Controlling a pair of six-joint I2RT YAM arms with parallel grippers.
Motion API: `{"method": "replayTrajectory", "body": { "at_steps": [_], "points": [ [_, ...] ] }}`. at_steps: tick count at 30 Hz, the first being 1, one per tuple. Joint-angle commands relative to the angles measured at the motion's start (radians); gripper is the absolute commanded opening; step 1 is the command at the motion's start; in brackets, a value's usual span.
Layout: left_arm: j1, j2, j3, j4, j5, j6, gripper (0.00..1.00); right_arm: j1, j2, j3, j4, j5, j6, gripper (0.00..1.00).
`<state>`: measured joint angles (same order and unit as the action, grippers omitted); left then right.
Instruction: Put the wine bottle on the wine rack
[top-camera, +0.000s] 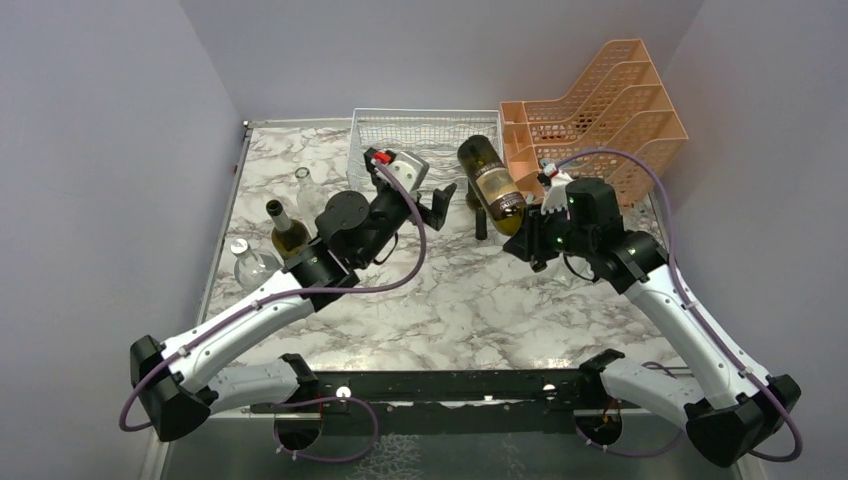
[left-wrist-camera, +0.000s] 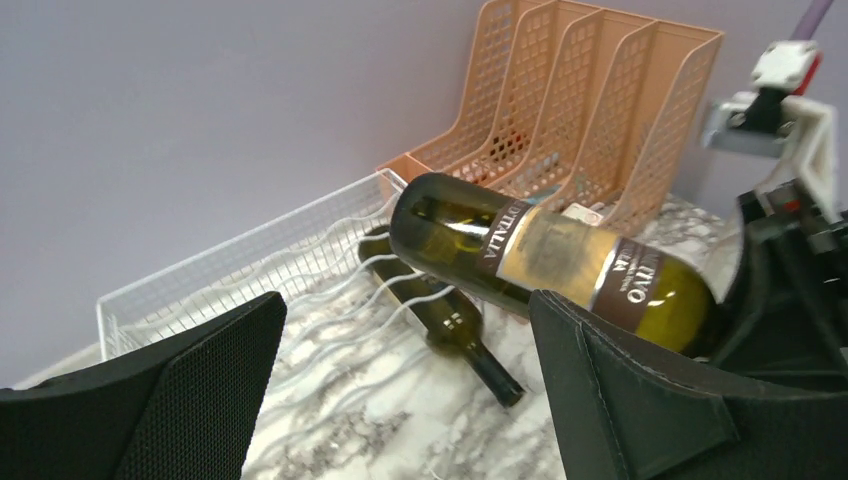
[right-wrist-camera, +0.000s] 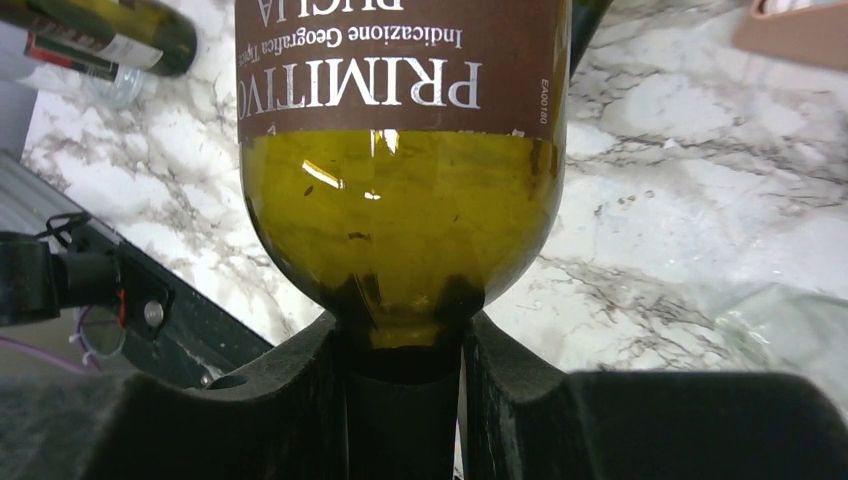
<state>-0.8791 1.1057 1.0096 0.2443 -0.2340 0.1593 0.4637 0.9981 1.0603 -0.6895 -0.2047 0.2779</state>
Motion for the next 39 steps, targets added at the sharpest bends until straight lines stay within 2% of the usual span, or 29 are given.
{"method": "replayTrajectory", "body": {
  "at_steps": [1,8,15,25,39],
  "points": [
    [-0.001,-0.085,0.074,-0.238,-0.041,-0.211,0.99,0.007,-0.007,-0.023,0.219,-0.123,-0.002,0.01],
    [0.000,-0.210,0.073,-0.288,0.003,-0.218,0.99,0.048,-0.002,-0.109,0.318,-0.126,0.003,0.01],
    [0.000,-0.263,0.048,-0.291,0.012,-0.187,0.99,0.098,0.031,-0.178,0.371,-0.087,0.008,0.01],
    [-0.002,-0.264,0.023,-0.294,-0.001,-0.143,0.99,0.253,0.234,-0.195,0.463,0.052,0.064,0.01],
    [-0.001,-0.267,0.016,-0.297,-0.001,-0.123,0.99,0.274,0.408,-0.160,0.519,0.186,0.113,0.01]
  ]
}}
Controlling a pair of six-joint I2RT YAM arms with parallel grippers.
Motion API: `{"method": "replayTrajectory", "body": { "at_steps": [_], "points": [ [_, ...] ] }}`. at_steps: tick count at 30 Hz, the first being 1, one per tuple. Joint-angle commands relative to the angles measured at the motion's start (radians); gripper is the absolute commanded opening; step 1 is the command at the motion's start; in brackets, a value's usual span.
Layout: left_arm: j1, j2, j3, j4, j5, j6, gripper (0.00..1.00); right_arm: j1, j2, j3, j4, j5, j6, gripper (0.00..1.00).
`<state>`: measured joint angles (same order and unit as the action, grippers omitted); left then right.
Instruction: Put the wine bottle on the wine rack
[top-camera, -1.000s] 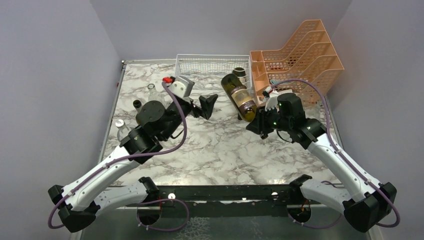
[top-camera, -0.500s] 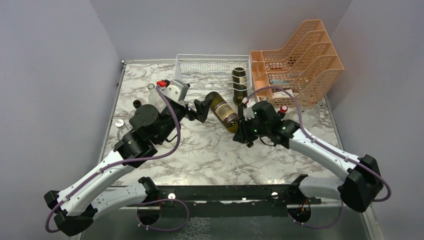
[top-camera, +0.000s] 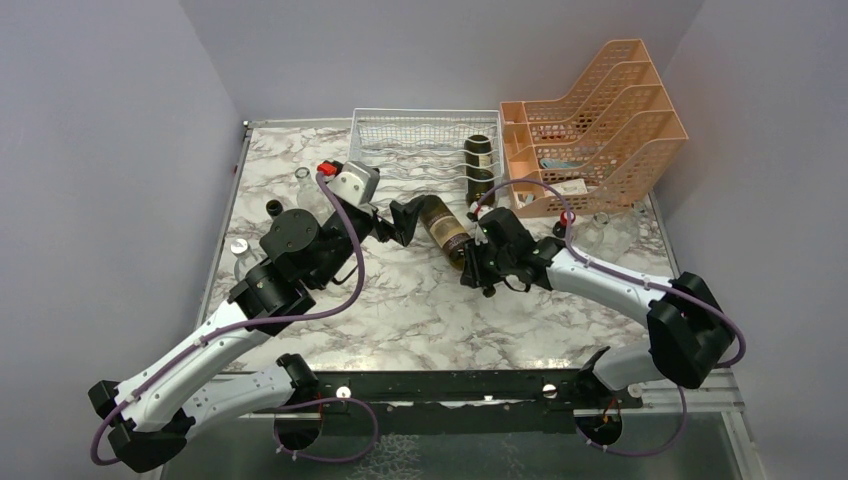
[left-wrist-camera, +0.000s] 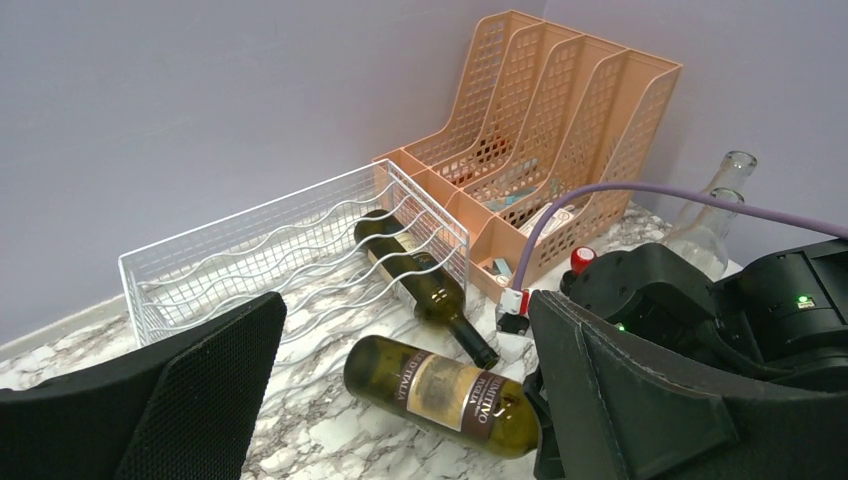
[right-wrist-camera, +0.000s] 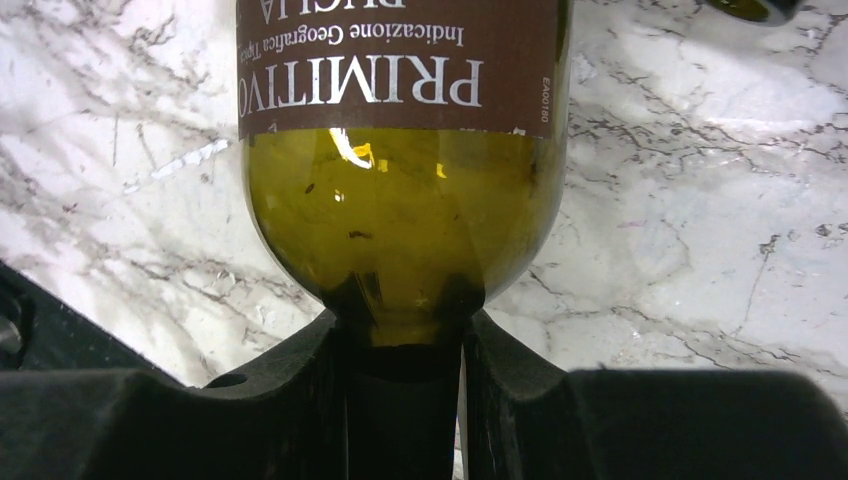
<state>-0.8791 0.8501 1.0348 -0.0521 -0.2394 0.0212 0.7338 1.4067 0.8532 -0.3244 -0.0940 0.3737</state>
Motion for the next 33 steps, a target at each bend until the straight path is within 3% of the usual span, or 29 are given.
{"method": "replayTrajectory", "body": {
  "at_steps": [1,19,33],
  "points": [
    [-0.001,-0.011,-0.009,0.000,0.005,0.016,0.99,0.005,0.002,0.049,0.159,0.087,0.022,0.01],
    [-0.001,-0.009,0.002,-0.010,0.020,-0.013,0.99,0.006,0.139,0.157,0.179,0.245,0.131,0.01],
    [-0.001,-0.016,0.004,-0.019,0.030,-0.024,0.99,0.005,0.329,0.263,0.356,0.375,0.210,0.01]
  ]
}}
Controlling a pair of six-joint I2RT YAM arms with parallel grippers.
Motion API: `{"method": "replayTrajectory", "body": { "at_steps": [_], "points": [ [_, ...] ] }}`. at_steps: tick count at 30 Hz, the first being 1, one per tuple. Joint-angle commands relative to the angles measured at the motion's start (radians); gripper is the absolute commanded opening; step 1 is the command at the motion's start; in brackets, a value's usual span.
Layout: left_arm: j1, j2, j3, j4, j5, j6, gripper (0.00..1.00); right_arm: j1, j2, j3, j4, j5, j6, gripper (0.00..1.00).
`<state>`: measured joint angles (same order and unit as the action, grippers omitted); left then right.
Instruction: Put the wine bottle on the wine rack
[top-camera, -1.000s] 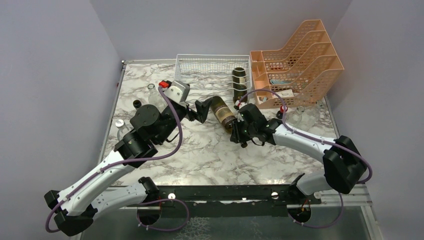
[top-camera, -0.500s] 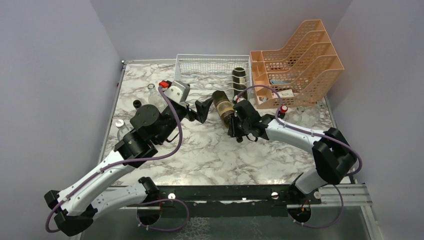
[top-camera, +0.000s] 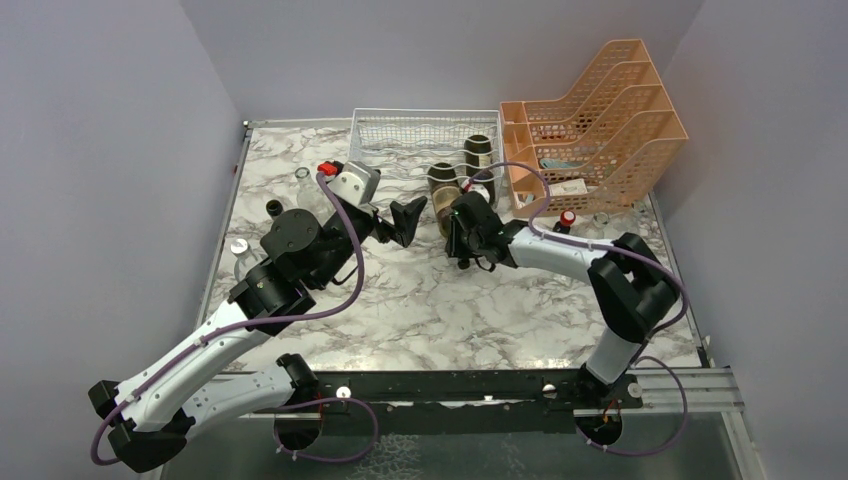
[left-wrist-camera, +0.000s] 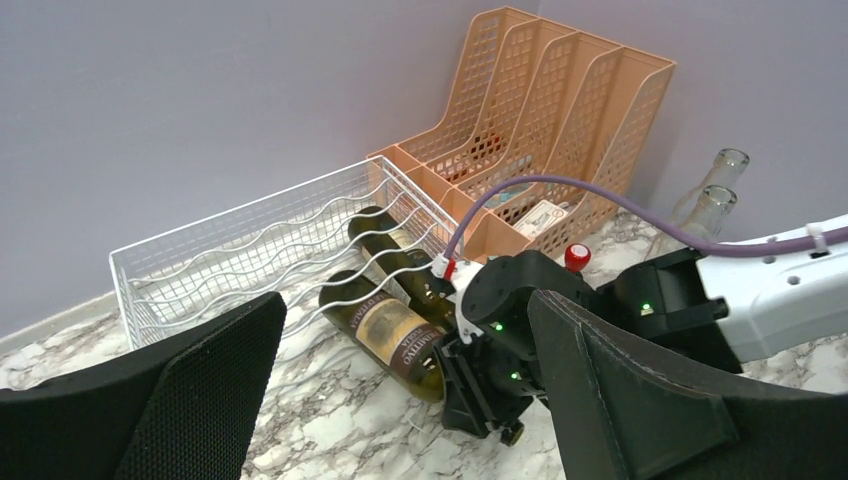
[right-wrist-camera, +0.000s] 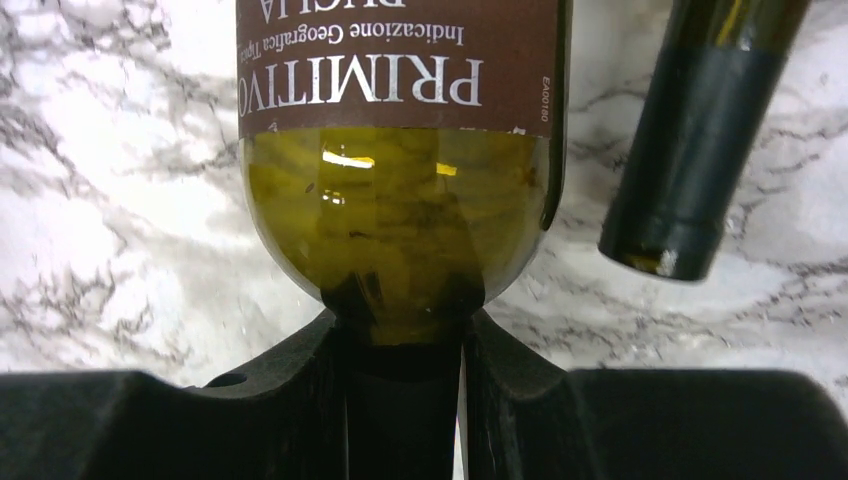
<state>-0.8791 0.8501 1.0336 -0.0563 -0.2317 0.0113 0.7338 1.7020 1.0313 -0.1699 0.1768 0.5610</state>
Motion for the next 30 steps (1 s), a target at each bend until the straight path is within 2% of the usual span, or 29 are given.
{"method": "replayTrajectory", "body": {
  "at_steps": [1,4,11,17,22,30],
  "points": [
    [-0.002,-0.017,0.005,-0.015,0.022,-0.015,0.99,0.006,0.051,0.095,0.219,0.119,0.024,0.01],
    [-0.001,-0.017,0.008,-0.023,0.022,-0.014,0.99,0.005,0.107,0.142,0.252,0.145,0.008,0.01],
    [-0.002,-0.019,0.016,-0.033,0.026,-0.019,0.99,0.000,0.212,0.271,0.184,0.251,0.053,0.01],
    [-0.001,-0.013,0.023,-0.037,0.035,-0.024,0.99,-0.026,0.272,0.337,0.159,0.235,0.055,0.01],
    [-0.002,-0.005,0.032,-0.044,0.043,-0.026,0.99,-0.045,0.346,0.439,0.094,0.204,0.015,0.07],
    [-0.001,-0.001,0.038,-0.050,0.041,-0.026,0.99,-0.064,0.385,0.497,0.052,0.203,0.000,0.15]
  ]
}}
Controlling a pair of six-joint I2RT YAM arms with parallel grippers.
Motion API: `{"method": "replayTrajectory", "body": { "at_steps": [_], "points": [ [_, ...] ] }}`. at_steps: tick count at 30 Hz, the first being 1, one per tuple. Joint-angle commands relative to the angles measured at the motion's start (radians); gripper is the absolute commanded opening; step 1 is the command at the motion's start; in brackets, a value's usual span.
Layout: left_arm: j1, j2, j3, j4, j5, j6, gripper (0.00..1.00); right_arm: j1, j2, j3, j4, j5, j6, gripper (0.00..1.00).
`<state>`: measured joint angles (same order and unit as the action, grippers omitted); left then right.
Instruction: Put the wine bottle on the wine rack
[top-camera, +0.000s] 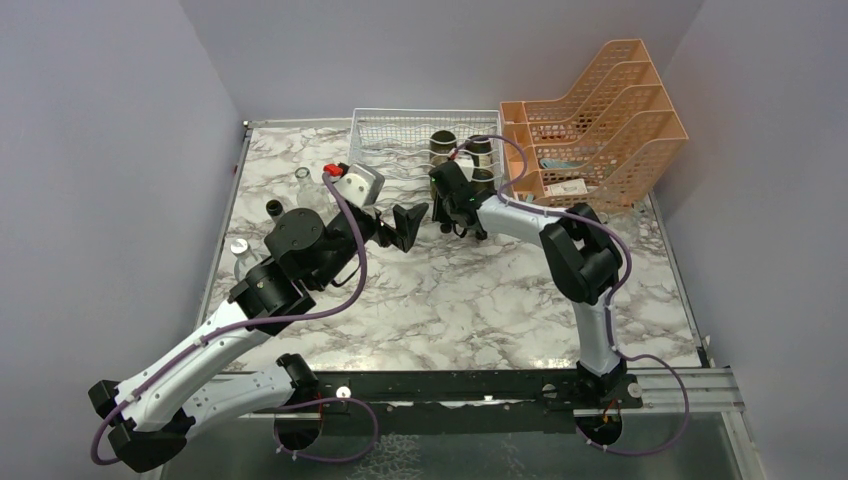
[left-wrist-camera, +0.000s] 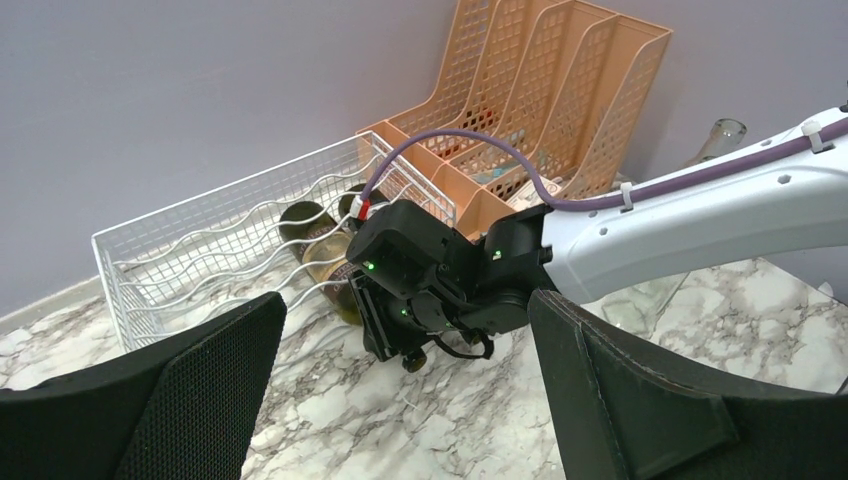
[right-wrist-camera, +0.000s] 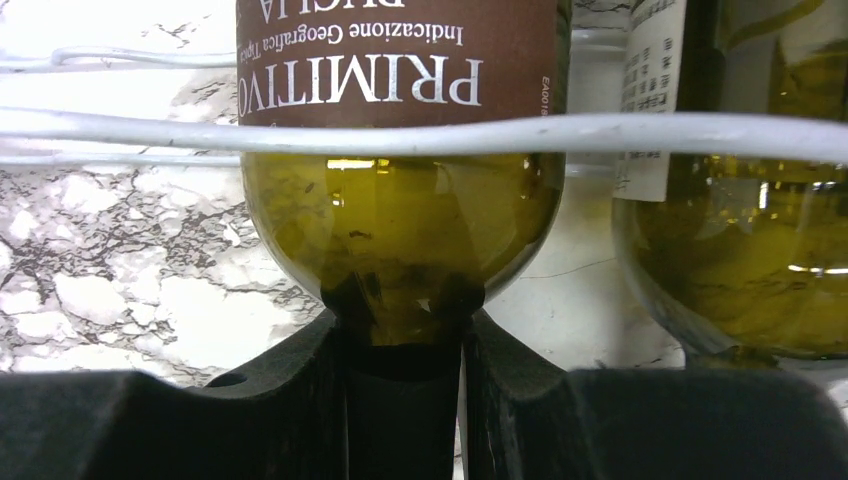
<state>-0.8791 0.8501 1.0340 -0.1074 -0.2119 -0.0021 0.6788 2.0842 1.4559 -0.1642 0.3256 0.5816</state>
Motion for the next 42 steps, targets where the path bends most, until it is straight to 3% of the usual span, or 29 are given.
{"method": "replayTrajectory", "body": {
  "at_steps": [1,12,23,37,42],
  "points": [
    [-0.001,0.000,0.039,0.002,0.021,-0.012,0.99,-0.012,0.007,0.076,0.041,0.056,-0.021,0.16],
    [-0.001,0.011,0.048,-0.003,0.024,-0.012,0.99,-0.029,0.043,0.117,0.027,0.028,-0.083,0.34],
    [-0.001,0.014,0.050,-0.009,0.023,-0.012,0.99,-0.030,0.019,0.127,0.003,0.041,-0.102,0.64],
    [0.000,-0.002,0.069,-0.018,-0.014,-0.017,0.99,-0.029,-0.183,0.045,-0.059,0.018,-0.111,0.73],
    [0.000,-0.014,0.097,-0.030,-0.047,0.001,0.99,-0.030,-0.279,0.002,-0.074,-0.115,-0.157,0.73]
  ]
}}
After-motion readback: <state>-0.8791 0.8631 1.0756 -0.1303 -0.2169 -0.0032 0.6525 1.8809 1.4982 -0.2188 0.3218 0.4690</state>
